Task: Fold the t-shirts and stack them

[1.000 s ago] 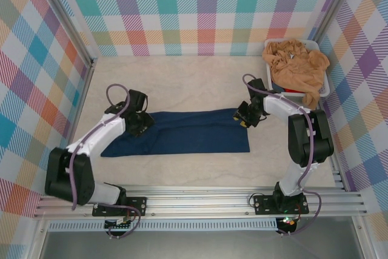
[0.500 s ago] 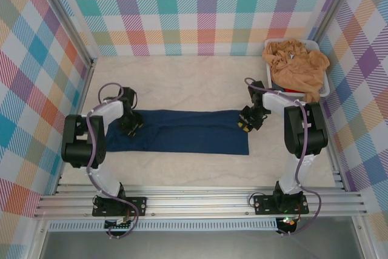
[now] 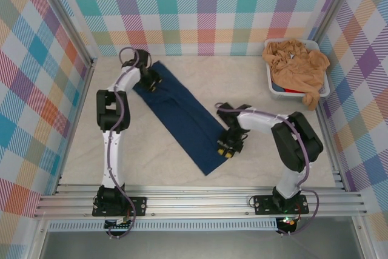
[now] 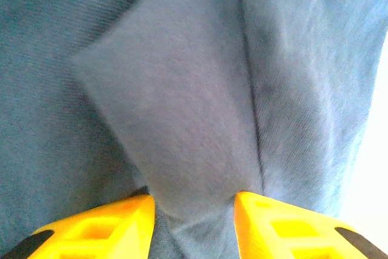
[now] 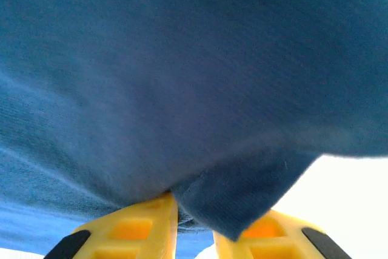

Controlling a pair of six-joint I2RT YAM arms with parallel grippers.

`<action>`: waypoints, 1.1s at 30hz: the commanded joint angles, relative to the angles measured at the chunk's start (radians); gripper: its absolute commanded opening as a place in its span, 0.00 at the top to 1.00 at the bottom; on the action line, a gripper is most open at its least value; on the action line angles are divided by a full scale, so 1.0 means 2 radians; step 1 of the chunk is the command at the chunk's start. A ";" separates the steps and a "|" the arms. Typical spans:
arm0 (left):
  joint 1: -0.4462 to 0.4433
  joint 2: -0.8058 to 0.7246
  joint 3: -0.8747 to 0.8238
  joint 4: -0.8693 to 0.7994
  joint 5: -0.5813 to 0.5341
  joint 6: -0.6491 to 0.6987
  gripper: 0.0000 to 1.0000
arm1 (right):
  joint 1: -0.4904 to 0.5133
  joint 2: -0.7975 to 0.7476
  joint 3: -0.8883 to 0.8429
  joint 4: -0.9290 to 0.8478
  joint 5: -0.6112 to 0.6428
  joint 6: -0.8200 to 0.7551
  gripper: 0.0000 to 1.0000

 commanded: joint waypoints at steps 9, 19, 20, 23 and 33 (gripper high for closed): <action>-0.102 0.184 0.202 0.085 0.096 -0.113 0.70 | 0.097 0.138 0.088 0.065 -0.098 0.109 0.76; -0.084 0.090 0.227 0.019 0.048 -0.004 0.41 | 0.096 0.079 0.155 -0.019 0.025 0.053 0.59; -0.079 0.069 0.224 0.010 0.047 0.005 0.37 | 0.096 0.062 0.159 -0.031 0.041 0.036 0.56; -0.065 -0.004 0.182 -0.011 0.053 -0.003 0.34 | 0.096 0.005 0.177 -0.068 0.089 -0.021 0.50; -0.074 -0.335 -0.287 0.017 0.042 0.048 0.44 | 0.061 -0.150 0.079 -0.043 0.091 -0.077 0.60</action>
